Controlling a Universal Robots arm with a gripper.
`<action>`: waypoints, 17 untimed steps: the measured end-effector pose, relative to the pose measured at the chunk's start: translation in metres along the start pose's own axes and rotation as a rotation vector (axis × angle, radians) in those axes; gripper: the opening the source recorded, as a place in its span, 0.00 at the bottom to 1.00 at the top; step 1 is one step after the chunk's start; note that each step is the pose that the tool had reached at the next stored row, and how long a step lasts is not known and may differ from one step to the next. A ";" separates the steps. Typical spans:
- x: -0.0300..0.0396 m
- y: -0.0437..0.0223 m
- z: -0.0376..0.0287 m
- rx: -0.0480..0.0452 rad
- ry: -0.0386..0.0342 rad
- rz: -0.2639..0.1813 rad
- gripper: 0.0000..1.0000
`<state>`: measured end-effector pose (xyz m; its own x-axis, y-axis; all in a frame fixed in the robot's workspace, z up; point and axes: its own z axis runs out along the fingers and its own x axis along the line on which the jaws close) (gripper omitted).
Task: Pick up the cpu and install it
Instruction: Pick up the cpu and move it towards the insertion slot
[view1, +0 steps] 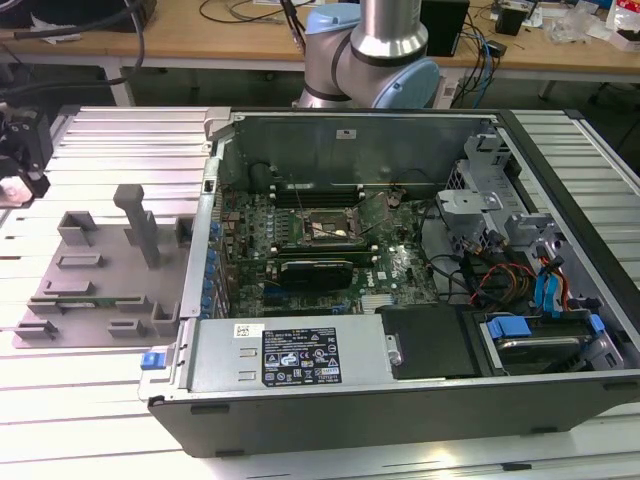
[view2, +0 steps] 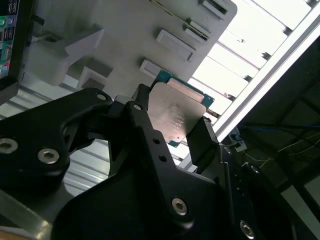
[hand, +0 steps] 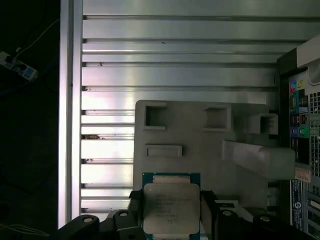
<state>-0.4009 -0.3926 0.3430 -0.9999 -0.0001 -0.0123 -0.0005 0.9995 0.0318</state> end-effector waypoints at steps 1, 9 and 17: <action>0.0000 0.0001 -0.0025 0.0000 -0.0001 0.000 0.55; -0.0002 0.0007 -0.0167 0.0000 -0.0001 0.000 0.55; -0.0003 0.0011 -0.0241 0.0000 0.0000 0.000 0.55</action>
<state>-0.4009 -0.3923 0.3671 -0.9999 -0.0001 -0.0122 -0.0005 0.9995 0.0318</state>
